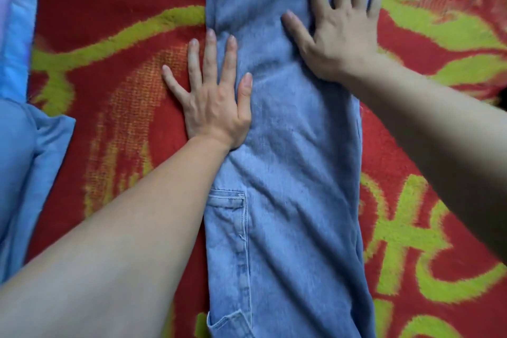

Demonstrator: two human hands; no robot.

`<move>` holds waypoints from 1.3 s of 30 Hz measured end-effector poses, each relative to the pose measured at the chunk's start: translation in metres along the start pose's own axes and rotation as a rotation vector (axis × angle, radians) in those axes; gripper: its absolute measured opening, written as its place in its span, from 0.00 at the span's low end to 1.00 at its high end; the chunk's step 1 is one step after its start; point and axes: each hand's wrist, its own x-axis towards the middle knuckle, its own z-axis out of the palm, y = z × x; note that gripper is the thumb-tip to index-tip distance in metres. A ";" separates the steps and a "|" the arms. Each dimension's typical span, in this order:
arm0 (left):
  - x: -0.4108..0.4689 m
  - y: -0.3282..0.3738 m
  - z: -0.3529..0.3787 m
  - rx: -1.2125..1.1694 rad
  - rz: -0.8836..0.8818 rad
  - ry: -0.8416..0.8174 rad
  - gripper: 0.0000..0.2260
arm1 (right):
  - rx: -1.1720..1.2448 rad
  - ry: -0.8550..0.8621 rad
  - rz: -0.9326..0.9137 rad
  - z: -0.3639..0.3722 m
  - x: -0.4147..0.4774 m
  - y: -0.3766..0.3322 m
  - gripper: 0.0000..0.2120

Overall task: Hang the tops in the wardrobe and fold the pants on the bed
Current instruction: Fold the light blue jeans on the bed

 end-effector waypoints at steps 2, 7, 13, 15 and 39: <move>0.000 -0.001 0.001 -0.003 -0.003 0.002 0.26 | -0.023 -0.085 -0.020 0.015 0.002 -0.012 0.36; 0.001 -0.003 0.001 -0.007 0.000 -0.006 0.26 | -0.034 -0.090 -0.018 0.017 0.004 -0.001 0.37; 0.001 -0.001 0.001 -0.018 0.000 -0.018 0.27 | -0.060 0.062 -0.032 0.009 -0.090 -0.024 0.31; 0.003 -0.001 0.002 0.000 -0.001 -0.020 0.27 | -0.062 -0.043 -0.078 0.019 -0.130 -0.027 0.32; -0.201 0.002 -0.078 -0.670 -0.280 -0.138 0.24 | 0.163 -0.015 0.042 -0.012 -0.361 -0.039 0.26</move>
